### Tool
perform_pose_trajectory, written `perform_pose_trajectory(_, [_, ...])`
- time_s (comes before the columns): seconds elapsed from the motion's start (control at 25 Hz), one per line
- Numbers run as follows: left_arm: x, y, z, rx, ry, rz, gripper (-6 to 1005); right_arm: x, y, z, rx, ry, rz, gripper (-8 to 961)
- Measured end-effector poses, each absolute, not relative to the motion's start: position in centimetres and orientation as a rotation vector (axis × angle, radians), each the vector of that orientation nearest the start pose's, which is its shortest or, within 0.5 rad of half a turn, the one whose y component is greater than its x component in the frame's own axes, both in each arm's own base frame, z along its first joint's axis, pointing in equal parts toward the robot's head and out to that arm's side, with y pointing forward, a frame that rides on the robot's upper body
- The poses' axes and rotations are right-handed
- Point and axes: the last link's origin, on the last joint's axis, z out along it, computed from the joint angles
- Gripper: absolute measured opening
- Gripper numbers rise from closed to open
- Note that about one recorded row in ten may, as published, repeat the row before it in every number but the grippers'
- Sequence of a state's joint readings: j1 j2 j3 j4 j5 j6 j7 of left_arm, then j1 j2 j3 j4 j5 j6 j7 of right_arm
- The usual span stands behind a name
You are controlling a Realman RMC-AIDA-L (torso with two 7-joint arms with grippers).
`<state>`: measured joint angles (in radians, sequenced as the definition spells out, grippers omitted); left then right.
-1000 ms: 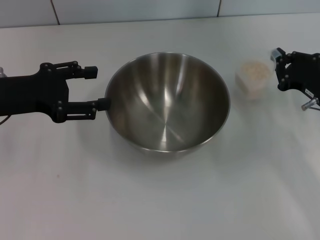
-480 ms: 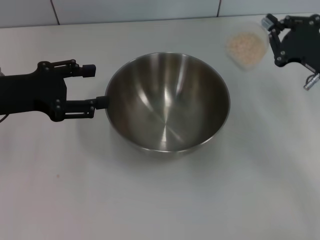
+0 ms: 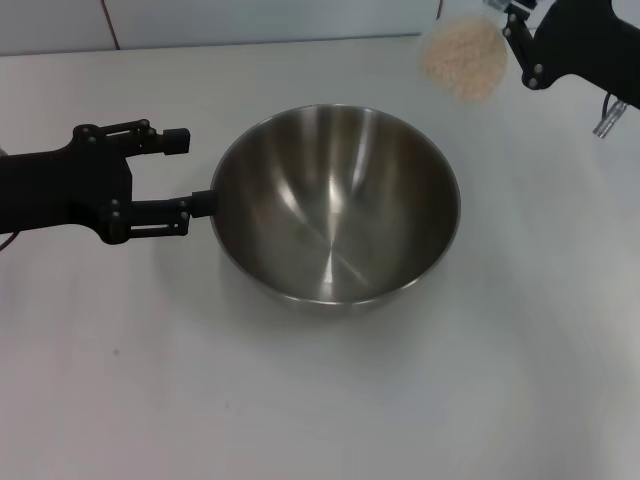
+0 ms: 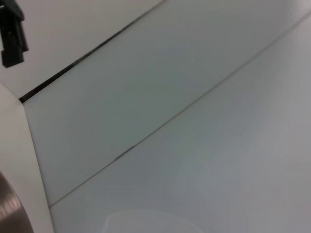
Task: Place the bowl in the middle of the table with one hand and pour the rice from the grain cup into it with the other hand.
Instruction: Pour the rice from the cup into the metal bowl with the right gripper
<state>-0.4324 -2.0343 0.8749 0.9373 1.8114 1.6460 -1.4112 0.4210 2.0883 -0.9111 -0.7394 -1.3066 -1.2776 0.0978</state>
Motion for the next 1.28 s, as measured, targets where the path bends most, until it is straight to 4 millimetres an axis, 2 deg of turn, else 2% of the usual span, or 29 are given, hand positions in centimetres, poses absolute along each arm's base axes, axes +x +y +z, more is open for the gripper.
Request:
perform_pose_trajectory(0.04, [-23.7,32.6,4.5,-2.759,-0.306,-0.698,798,24.1,36.7,4.7,-1.937,-0.712,0.377,16])
perform_pose_trajectory(0.24, [-23.5,32.4,4.4,-2.748,-0.298,-0.711,798,23.6,36.6,4.3,-1.838,-0.957,0.251,16])
perform_pose_trajectory(0.44, [-23.5,32.4,4.3,-2.745,-0.295,-0.715,798,22.5,36.4,3.5,-1.794,-1.113,0.206,16])
perform_pose_trajectory(0.76, [-23.3,32.5,4.4,-2.738,-0.285,-0.716,798,21.1,35.8,2.3,-1.630,-1.337,0.136,16])
perform_pose_trajectory(1.28, [-23.0,32.9,4.8,-2.717,-0.284,-0.734,798,20.8,35.4,1.6,-1.531,-1.471,0.071,16])
